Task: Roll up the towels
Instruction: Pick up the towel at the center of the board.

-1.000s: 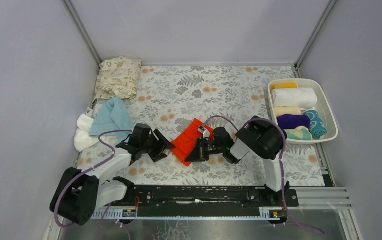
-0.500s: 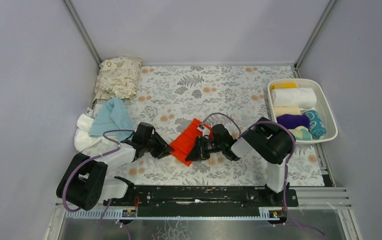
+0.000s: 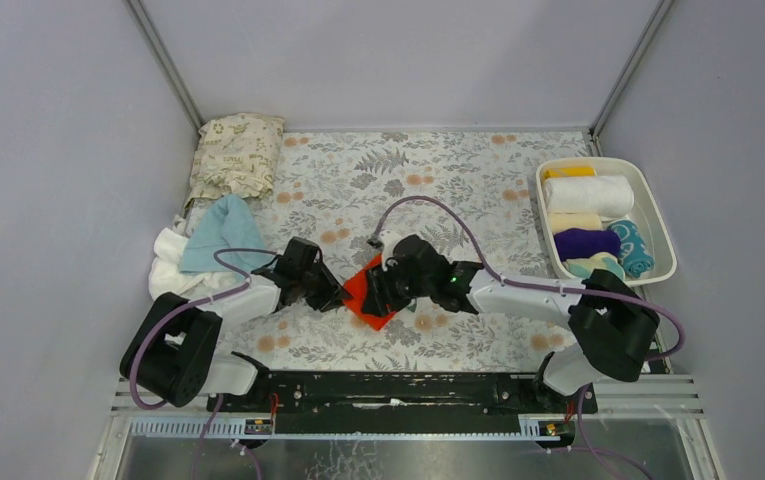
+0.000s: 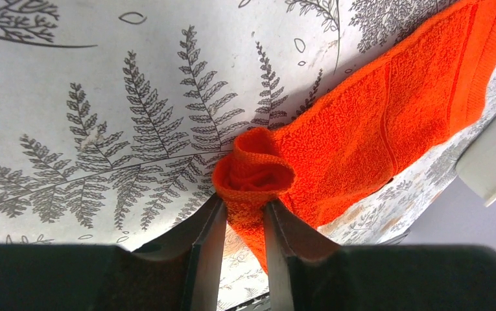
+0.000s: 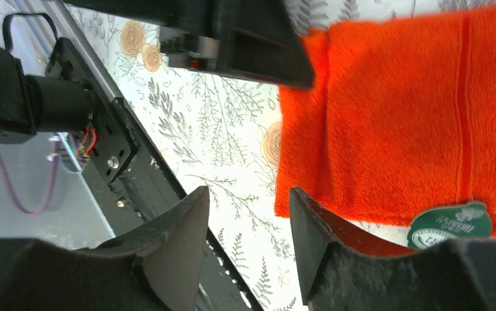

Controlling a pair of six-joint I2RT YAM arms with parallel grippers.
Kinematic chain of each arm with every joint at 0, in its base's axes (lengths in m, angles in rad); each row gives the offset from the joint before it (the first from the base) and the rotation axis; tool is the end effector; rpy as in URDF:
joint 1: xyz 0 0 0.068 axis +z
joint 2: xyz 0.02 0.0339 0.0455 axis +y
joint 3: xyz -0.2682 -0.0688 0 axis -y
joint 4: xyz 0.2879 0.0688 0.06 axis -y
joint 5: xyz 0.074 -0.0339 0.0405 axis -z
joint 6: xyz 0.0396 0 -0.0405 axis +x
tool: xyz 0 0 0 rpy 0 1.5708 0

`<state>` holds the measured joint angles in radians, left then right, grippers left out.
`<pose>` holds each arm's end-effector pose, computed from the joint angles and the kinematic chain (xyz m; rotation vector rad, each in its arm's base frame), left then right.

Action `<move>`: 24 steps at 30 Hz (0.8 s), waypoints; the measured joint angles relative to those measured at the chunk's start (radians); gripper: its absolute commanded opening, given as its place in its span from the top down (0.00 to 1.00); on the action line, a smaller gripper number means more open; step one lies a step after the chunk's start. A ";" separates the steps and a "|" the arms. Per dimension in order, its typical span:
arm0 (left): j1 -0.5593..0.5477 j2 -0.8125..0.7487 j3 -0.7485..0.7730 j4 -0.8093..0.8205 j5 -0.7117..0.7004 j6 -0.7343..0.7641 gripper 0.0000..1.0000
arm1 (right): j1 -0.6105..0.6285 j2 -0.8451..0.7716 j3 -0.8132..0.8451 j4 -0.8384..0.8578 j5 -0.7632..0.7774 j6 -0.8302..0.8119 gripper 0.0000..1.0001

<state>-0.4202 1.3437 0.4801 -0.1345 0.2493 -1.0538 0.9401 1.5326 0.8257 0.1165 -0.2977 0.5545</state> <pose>0.2272 -0.1122 0.1005 -0.7657 2.6637 -0.8051 0.2032 0.2980 0.1779 -0.6409 2.2920 1.1214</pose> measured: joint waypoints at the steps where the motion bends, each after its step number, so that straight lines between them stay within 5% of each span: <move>1: -0.003 0.002 0.005 -0.008 -0.005 0.001 0.74 | 0.031 -0.008 0.029 -0.031 0.040 -0.032 0.45; 11: -0.018 0.008 0.029 -0.047 -0.032 0.006 0.74 | 0.235 0.095 0.148 -0.162 0.364 -0.268 0.46; 24: -0.021 0.012 0.034 -0.052 -0.034 0.008 0.74 | 0.284 0.237 0.176 -0.182 0.472 -0.359 0.51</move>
<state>-0.4408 1.3560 0.5140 -0.1864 0.2153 -1.0458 1.2243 1.7691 1.0019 -0.0654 0.1745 0.1955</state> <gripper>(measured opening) 0.259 0.503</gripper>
